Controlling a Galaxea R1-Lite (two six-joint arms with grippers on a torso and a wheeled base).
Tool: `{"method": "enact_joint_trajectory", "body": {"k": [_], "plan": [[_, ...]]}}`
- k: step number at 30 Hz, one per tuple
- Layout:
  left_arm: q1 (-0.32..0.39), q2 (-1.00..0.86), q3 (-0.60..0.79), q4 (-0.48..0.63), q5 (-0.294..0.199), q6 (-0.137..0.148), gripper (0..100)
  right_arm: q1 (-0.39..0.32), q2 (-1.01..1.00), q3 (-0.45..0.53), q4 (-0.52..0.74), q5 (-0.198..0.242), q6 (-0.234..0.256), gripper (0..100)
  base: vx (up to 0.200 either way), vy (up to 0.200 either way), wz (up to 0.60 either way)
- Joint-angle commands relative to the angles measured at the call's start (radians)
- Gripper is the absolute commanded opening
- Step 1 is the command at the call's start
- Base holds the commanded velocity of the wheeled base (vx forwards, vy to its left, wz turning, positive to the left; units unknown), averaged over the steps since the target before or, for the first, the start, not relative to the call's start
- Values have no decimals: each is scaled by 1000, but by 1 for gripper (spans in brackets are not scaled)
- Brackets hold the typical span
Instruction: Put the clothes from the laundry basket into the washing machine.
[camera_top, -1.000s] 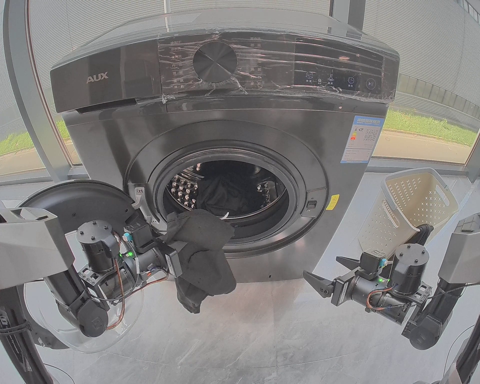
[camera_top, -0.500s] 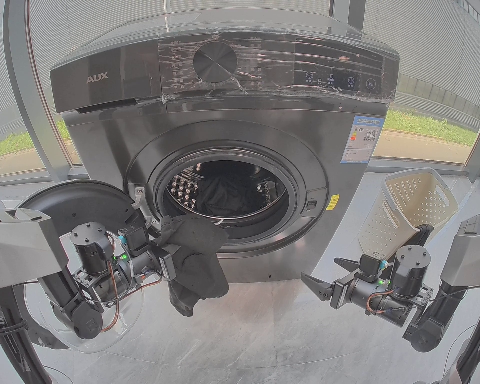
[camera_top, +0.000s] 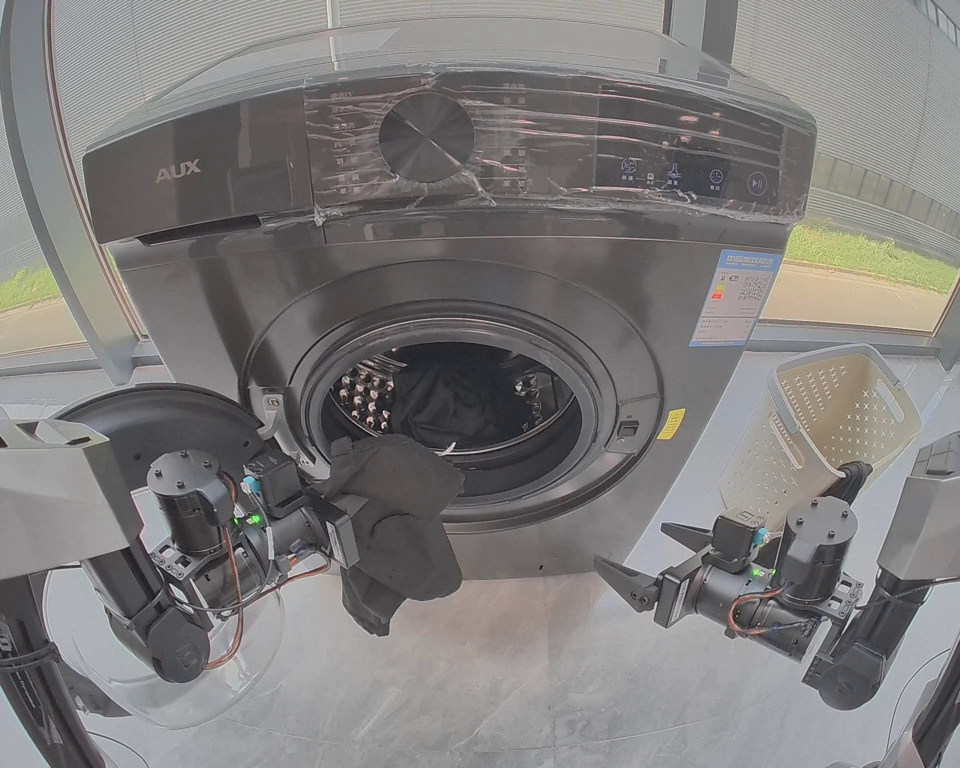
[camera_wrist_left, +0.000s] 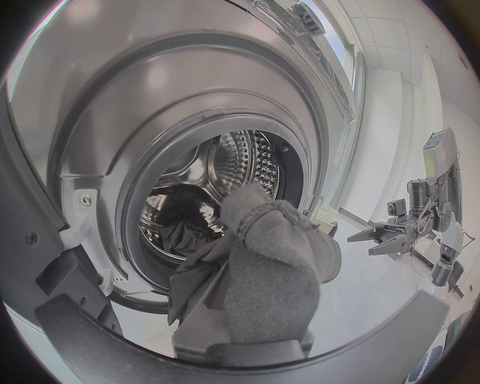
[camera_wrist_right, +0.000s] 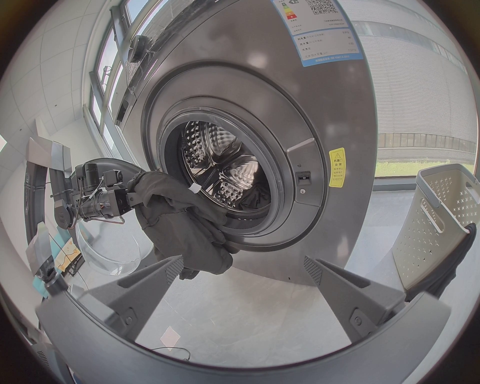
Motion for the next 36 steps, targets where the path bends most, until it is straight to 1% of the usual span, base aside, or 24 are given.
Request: {"method": "enact_joint_trajectory", "body": {"k": [1,7,14,25,30,34,36], "plan": [[-6,3,2,-7,0,0,0,3,2,0,0,0,0,100,0,0,0],[-6,11,-4,-7,1,0,0,12,2,2,0,0,0,100,200,0,0],[-12,17,1,-7,1,0,0,32,-1,8,0,0,0,100,0,0,0],[-19,18,4,-7,1,0,0,45,1,9,0,0,0,100,0,0,0],[-25,18,4,-7,3,4,0,66,-1,32,0,2,0,100,0,0,0],[-25,23,4,-7,3,3,0,72,-1,35,-2,2,0,100,0,0,0],[-25,29,4,-7,3,4,0,72,-2,37,0,2,0,100,200,0,0]]}}
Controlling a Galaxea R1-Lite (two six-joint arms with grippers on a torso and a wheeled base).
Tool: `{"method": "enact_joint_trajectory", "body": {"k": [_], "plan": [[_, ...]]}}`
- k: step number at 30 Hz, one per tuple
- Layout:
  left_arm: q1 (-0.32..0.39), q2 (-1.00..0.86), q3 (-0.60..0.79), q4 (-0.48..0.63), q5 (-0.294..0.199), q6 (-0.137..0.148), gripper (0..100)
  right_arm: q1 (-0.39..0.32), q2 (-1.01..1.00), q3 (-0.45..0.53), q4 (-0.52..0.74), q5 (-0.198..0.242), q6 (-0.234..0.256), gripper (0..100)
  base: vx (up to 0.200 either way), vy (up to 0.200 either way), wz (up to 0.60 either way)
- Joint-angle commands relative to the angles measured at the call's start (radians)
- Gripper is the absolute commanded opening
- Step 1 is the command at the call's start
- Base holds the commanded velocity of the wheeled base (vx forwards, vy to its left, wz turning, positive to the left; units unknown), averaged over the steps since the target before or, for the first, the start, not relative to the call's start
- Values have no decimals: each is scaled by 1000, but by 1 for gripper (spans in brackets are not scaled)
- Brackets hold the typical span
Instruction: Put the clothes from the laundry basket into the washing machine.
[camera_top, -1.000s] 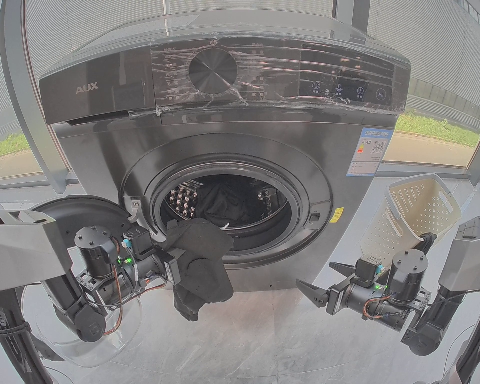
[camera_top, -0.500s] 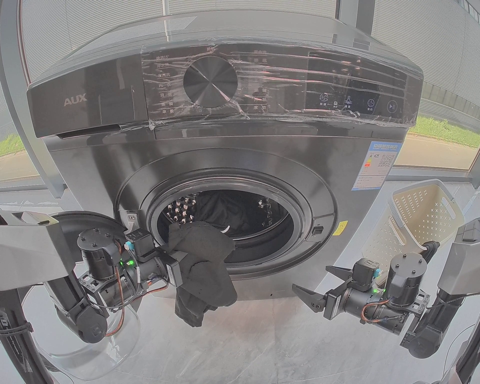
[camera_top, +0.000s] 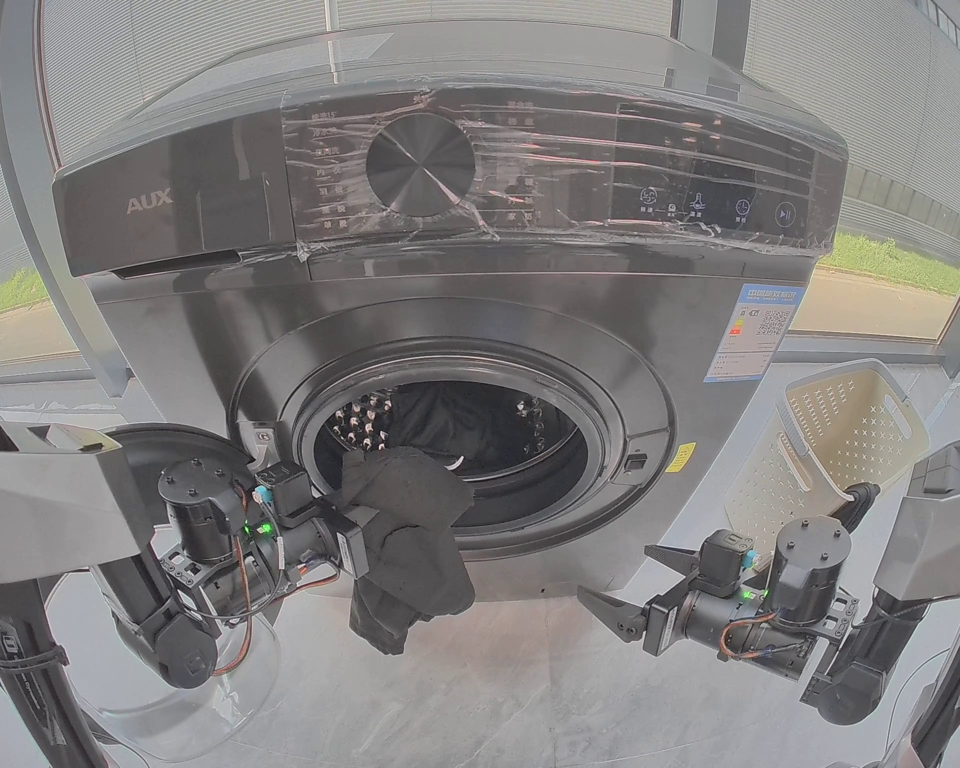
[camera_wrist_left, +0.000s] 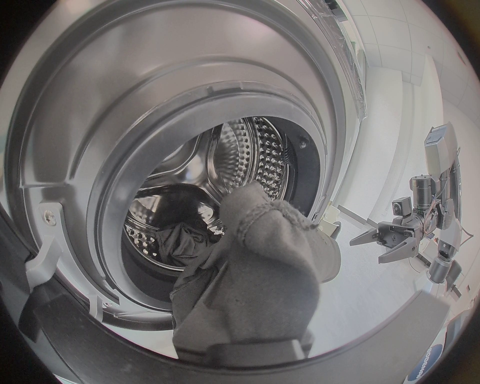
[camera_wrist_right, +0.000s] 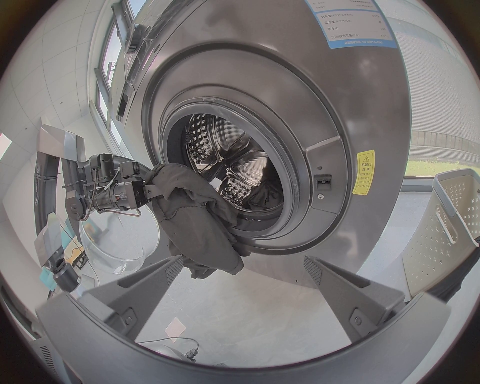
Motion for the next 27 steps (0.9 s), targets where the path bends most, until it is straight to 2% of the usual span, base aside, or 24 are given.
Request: {"method": "enact_joint_trajectory", "body": {"k": [1,9,15,19,22,25,27], "plan": [[0,10,0,-9,0,0,0,3,-2,5,0,1,1,100,200,0,0],[-17,10,3,-9,21,0,0,6,-5,11,0,2,0,100,0,0,0],[-83,-11,50,-9,21,0,0,42,-19,51,-2,5,-2,100,0,0,0],[-131,-14,80,-7,72,-5,0,66,-52,61,1,5,-4,100,0,0,0],[-166,36,23,-7,149,-3,0,77,-55,66,1,5,-4,100,0,0,0],[-181,58,-9,-6,161,0,0,85,-55,64,1,5,-4,100,0,0,0],[-201,72,-19,-6,161,-13,0,94,-59,64,0,4,-5,100,0,0,0]]}}
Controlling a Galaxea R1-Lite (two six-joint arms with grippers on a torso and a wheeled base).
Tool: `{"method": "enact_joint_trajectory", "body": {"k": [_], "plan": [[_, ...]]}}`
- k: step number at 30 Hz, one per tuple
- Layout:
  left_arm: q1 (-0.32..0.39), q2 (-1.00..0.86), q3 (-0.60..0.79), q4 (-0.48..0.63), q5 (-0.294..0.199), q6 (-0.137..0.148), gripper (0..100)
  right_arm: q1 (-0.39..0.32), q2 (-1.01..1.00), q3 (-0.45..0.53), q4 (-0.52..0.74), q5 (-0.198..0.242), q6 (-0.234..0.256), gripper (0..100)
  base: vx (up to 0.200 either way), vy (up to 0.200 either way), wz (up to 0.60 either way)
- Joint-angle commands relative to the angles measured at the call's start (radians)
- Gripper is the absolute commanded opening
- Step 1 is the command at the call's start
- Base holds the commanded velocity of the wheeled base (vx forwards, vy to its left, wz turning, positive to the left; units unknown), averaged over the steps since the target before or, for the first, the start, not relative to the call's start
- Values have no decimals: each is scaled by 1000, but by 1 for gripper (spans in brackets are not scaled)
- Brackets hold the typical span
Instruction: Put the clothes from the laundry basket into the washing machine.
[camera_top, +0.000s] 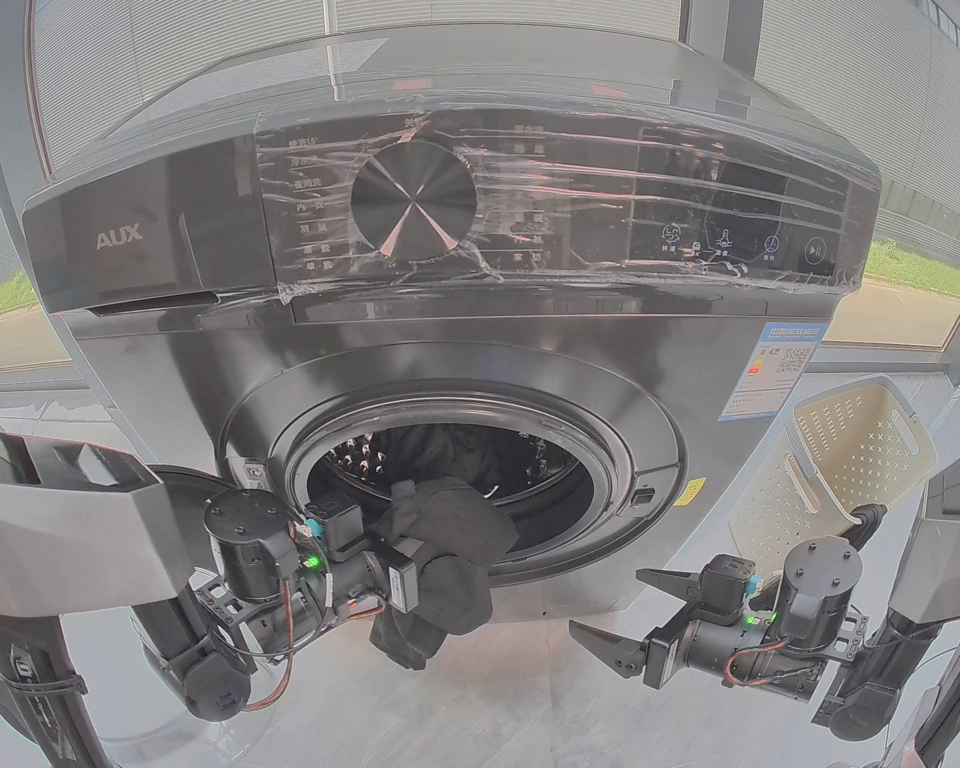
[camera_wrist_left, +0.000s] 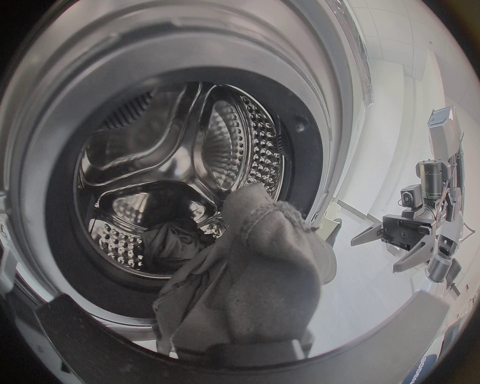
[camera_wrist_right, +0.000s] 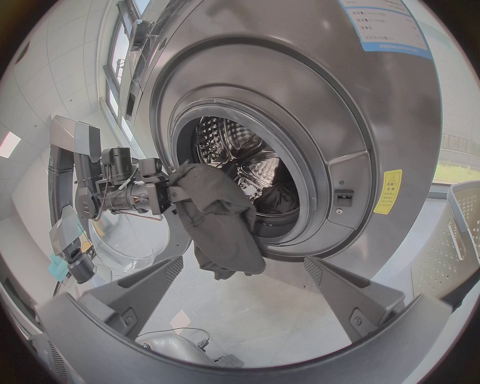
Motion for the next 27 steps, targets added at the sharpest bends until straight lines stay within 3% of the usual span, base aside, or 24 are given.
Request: {"method": "enact_joint_trajectory", "body": {"k": [1,7,10,11,12,22,27], "plan": [[-42,52,-35,-6,7,-14,0,20,-11,1,-2,-1,-1,100,0,0,0],[-70,169,-138,-7,18,-35,0,31,-16,4,0,-2,-1,100,0,0,0],[-56,239,-284,-1,67,-78,0,34,-16,7,0,-2,-1,100,0,0,0],[-56,239,-284,-1,67,-78,0,34,-16,7,0,-2,-1,100,0,0,0],[-45,282,-374,8,107,-89,0,40,-19,9,0,-2,-1,100,0,0,0],[-22,403,-655,134,125,-89,0,40,-25,11,0,-2,-1,100,0,0,0],[9,439,-813,266,142,-90,0,40,-24,11,0,-2,-1,100,0,0,0]]}}
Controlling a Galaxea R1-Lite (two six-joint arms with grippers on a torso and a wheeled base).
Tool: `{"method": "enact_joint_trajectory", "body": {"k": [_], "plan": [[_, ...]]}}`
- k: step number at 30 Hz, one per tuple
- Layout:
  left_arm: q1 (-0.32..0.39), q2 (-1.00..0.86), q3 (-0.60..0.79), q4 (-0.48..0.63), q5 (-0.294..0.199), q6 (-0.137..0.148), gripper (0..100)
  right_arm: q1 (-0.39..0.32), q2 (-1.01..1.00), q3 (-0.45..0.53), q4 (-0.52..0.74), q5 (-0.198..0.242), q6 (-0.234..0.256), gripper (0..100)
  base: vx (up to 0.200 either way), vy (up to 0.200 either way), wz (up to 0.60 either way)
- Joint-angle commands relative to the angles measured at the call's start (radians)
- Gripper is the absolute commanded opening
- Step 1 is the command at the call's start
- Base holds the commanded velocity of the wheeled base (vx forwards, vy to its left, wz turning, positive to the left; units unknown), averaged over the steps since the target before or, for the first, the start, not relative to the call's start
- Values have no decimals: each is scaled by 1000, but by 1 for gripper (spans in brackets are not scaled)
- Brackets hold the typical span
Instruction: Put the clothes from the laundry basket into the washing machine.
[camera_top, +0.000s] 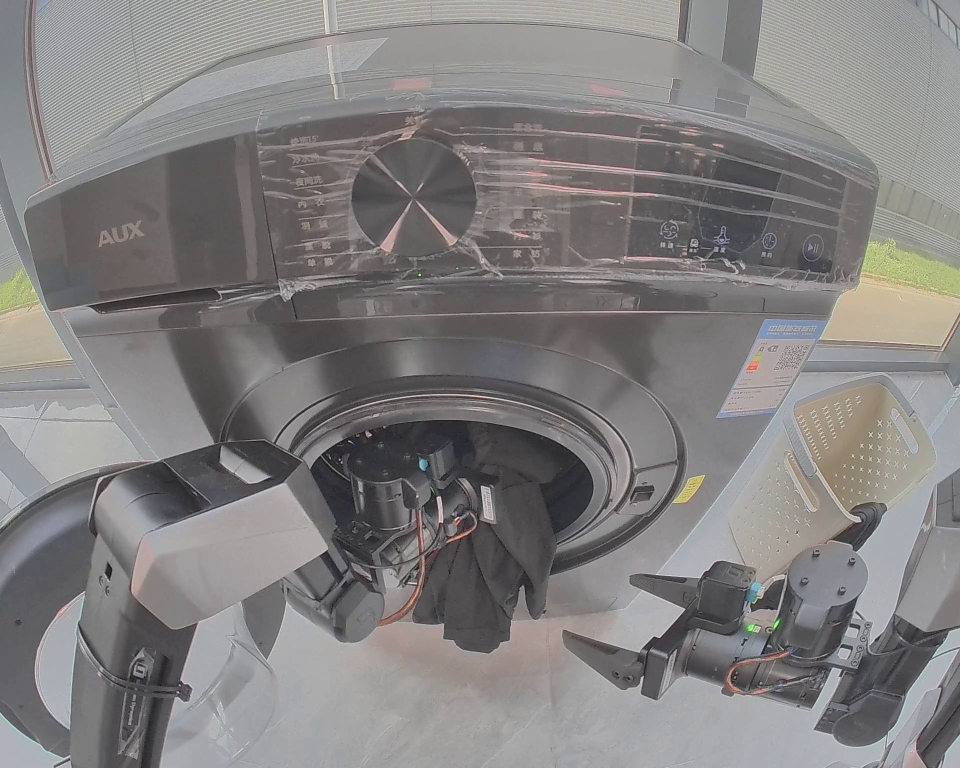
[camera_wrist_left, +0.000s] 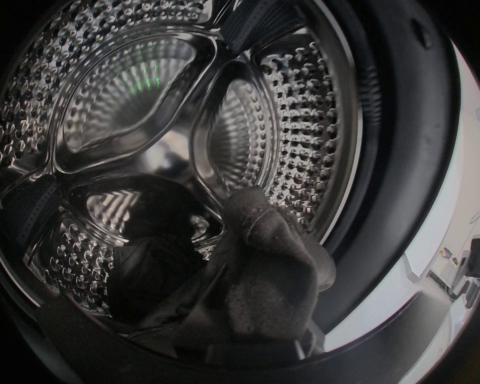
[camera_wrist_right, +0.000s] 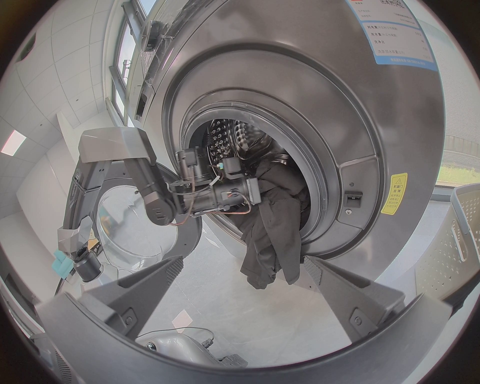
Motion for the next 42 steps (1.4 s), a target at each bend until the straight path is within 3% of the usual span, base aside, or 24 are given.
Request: {"method": "enact_joint_trajectory", "body": {"k": [1,10,13,20,28,29,34,37,42], "plan": [[31,89,-175,84,34,-2,0,2,0,1,0,1,0,100,0,0,0],[43,153,-345,152,57,4,0,2,3,1,0,1,0,100,0,0,0],[71,179,-440,190,87,4,0,2,4,1,0,1,0,100,0,0,0],[76,179,-488,225,121,1,0,2,6,1,0,1,0,100,0,0,0],[77,173,-476,216,123,-4,0,2,4,1,0,1,0,100,0,0,0],[77,172,-474,216,123,-4,100,2,4,1,0,1,0,100,0,0,0],[77,138,-422,216,121,-6,100,2,3,1,0,1,0,100,0,0,0],[74,35,-292,271,80,-4,100,2,3,-3,0,1,0,100,0,0,0],[70,1,-235,310,52,-2,100,2,3,-1,0,1,0,100,0,0,0]]}}
